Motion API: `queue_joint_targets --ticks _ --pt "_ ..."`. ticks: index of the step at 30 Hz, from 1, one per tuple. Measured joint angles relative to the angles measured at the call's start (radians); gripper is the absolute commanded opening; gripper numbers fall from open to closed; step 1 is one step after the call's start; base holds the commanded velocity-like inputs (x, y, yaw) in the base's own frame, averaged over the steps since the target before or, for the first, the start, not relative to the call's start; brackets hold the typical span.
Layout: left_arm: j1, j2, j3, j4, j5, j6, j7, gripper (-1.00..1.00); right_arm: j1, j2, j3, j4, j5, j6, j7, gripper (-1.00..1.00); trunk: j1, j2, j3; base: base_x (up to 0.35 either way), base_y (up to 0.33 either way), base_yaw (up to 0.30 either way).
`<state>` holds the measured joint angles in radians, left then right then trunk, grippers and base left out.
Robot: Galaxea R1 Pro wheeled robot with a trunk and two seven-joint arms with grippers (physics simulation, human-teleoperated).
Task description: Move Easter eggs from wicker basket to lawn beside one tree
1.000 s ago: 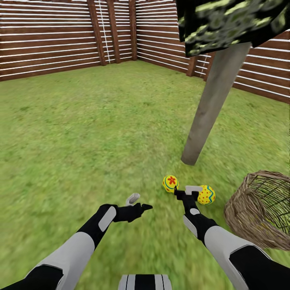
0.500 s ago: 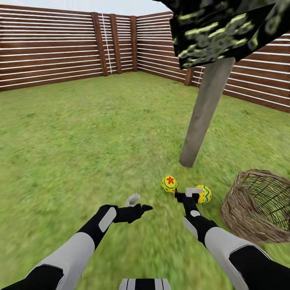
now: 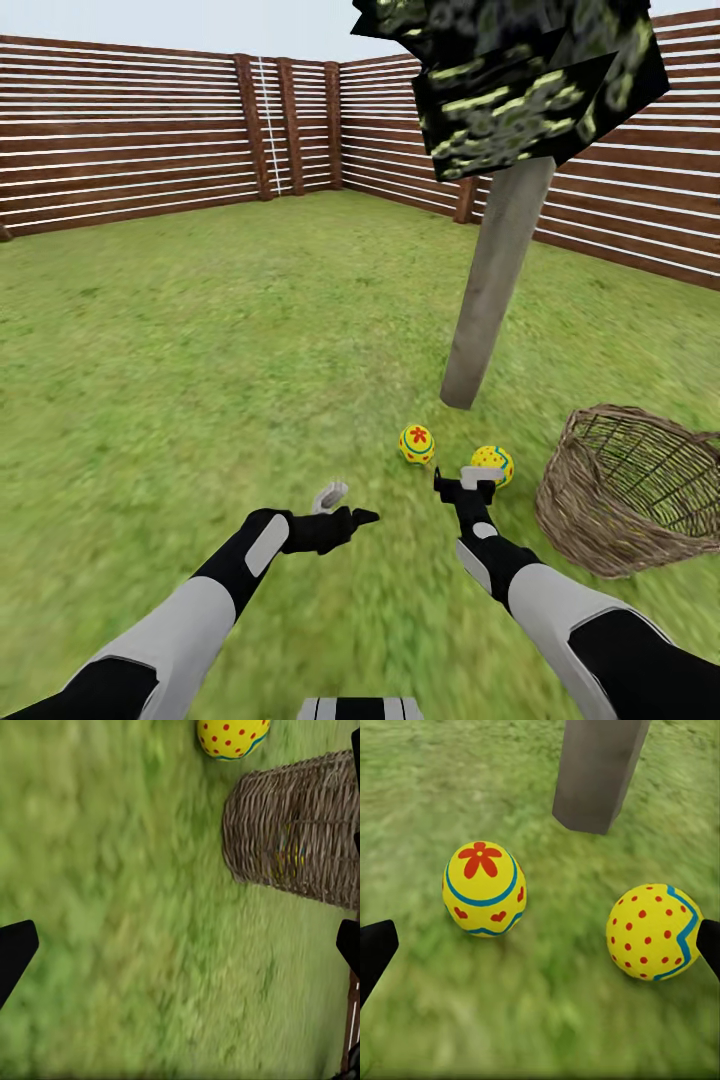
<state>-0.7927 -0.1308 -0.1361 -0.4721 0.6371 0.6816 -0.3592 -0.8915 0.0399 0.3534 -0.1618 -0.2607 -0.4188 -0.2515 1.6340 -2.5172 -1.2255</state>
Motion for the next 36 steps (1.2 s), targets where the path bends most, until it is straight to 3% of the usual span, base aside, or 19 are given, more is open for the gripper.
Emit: queue_joint_targets --ticks 5,9,12,24,36 --pt "0.000 0.000 0.000 0.000 0.000 0.000 0.001 1.00 0.000 0.001 0.000 0.000 0.000 0.000 0.000 1.00 0.000 0.000 0.000 -0.009 0.000 0.000" --pt "0.006 -0.022 -0.007 -0.023 0.022 0.019 -0.021 1.00 0.018 0.023 0.023 0.023 -0.006 0.012 0.005 1.00 0.000 0.000 0.000 0.000 0.000 0.000" --pt "0.007 -0.022 -0.007 -0.039 0.019 0.018 -0.028 1.00 0.021 0.036 0.027 0.040 -0.006 0.014 0.005 1.00 0.000 0.000 0.000 0.000 0.000 0.000" --pt "0.010 -0.012 -0.008 0.028 0.010 -0.009 -0.035 1.00 0.090 0.043 0.031 0.108 -0.003 0.078 -0.001 1.00 0.000 0.000 0.000 0.000 0.000 0.000" --pt "0.010 -0.011 -0.008 0.078 0.008 -0.020 -0.033 1.00 0.158 -0.015 0.001 0.075 -0.007 0.145 -0.001 1.00 -0.001 0.000 0.008 0.000 0.000 0.000"
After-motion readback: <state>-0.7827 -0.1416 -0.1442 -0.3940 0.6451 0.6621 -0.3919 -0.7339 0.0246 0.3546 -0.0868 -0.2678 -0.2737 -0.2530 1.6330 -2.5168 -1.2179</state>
